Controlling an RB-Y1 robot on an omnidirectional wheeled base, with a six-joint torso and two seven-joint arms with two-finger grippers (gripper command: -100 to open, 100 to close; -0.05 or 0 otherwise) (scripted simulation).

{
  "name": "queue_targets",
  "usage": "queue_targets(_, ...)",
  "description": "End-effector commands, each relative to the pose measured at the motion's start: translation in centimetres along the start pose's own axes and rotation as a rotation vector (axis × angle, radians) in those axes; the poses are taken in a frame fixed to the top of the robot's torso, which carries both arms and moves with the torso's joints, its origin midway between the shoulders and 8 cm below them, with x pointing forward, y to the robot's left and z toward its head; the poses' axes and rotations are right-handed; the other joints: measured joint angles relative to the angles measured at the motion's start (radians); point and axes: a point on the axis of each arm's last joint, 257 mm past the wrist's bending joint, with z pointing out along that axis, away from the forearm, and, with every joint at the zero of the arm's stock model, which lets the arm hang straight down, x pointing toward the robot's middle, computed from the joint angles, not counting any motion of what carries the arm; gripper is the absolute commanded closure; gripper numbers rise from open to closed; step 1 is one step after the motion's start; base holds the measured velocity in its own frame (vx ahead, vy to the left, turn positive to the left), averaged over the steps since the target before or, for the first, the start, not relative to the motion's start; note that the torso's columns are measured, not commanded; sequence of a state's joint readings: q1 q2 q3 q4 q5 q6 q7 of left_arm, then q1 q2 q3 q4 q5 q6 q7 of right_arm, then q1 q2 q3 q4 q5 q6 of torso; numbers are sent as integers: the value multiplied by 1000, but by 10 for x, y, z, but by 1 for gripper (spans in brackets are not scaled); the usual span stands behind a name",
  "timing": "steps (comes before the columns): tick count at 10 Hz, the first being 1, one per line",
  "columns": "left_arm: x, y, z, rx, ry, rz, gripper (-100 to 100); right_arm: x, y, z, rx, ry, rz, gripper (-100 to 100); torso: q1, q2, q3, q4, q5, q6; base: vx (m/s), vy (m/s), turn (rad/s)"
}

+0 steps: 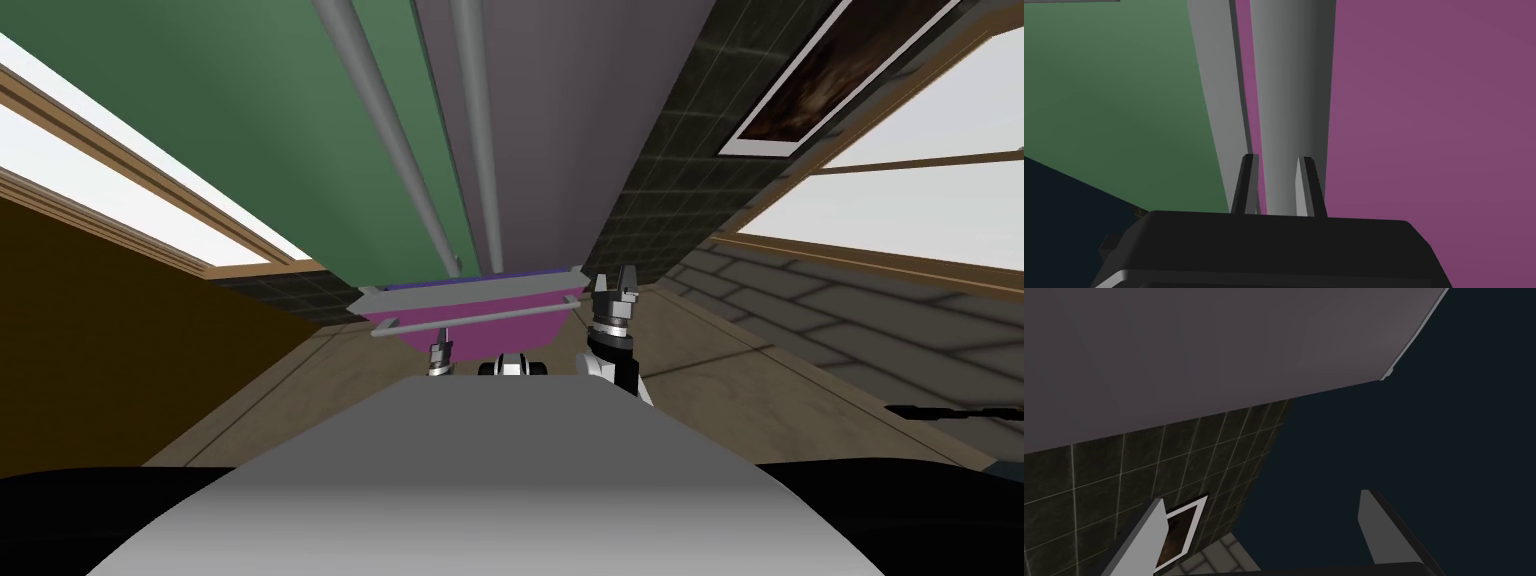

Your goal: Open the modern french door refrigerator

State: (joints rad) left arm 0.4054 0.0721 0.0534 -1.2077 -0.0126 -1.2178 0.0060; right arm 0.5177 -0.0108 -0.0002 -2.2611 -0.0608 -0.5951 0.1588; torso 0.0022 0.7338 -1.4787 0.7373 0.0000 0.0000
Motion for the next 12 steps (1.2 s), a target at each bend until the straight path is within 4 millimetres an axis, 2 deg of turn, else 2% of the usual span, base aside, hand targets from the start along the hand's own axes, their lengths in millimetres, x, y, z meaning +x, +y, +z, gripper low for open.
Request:
queue_targets(1, -12, -3, 0, 12, 25, 21, -100, 0, 0, 0, 0, 0, 0, 0, 1, 1, 0, 0, 1, 0, -4, 145, 10)
queue_targets(8, -17, -3, -4, 9, 1, -8, -100, 0, 0, 0, 0, 0, 0, 0, -3, 4, 3, 1, 0, 0, -6, 178, 6)
queue_targets(10, -24, -4, 9, 8, -1, -12, -100, 0, 0, 0, 0, 0, 0, 0, -9, 4, 2, 1, -2, 0, 12, -5, 2)
queue_targets(12, -30, -5, 20, 7, -2, -14, -100, 0, 0, 0, 0, 0, 0, 0, -5, 4, 2, 0, -1, 0, 16, -35, 1)
